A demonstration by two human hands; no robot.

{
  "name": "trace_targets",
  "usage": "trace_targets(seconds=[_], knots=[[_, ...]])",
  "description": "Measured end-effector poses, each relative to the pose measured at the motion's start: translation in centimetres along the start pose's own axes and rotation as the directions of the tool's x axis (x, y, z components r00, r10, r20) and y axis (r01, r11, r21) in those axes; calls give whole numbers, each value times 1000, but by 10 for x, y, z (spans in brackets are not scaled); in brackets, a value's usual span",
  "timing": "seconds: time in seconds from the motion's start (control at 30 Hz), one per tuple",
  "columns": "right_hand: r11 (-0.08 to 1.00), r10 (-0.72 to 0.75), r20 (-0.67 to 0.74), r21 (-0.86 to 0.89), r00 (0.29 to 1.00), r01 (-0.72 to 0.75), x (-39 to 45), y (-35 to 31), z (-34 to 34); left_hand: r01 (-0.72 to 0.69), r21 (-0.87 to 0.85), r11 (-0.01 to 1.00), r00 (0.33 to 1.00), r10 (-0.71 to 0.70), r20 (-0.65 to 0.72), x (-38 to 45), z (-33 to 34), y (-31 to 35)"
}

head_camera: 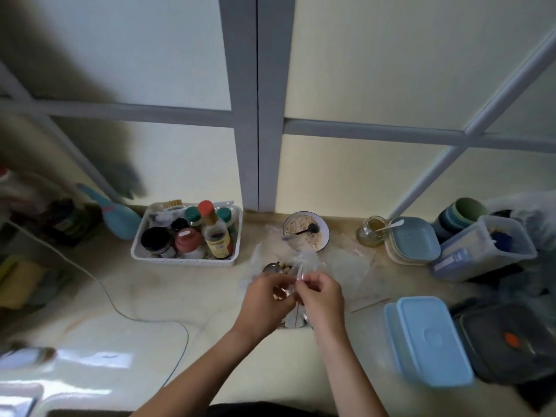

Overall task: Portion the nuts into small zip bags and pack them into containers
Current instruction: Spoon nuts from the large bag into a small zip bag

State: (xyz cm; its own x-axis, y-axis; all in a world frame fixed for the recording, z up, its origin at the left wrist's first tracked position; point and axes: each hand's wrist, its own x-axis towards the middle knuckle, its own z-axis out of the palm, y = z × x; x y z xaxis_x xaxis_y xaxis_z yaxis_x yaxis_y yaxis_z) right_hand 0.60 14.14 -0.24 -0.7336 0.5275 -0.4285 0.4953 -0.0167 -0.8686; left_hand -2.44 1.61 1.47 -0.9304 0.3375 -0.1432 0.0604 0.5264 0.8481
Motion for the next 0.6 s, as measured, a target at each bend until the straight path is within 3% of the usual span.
trace_targets(seconds=[0.2,0.37,0.5,0.6], knots=[[998,-39,-6,58,999,39,-10,1,34,16,-82,996,999,-12,49,1,-30,-16],[991,-110,-7,-73,994,109,-10,-7,43,112,-188,976,994,-112,12,14,-38,-20],[954,-192,-36,-242,981,178,-16,-11,53,299,-452,840,951,-302,68,20,-37,-24],[909,-286,-92,-340,954,240,-20,-11,63,310,-481,820,948,-308,86,23,-34,-32]])
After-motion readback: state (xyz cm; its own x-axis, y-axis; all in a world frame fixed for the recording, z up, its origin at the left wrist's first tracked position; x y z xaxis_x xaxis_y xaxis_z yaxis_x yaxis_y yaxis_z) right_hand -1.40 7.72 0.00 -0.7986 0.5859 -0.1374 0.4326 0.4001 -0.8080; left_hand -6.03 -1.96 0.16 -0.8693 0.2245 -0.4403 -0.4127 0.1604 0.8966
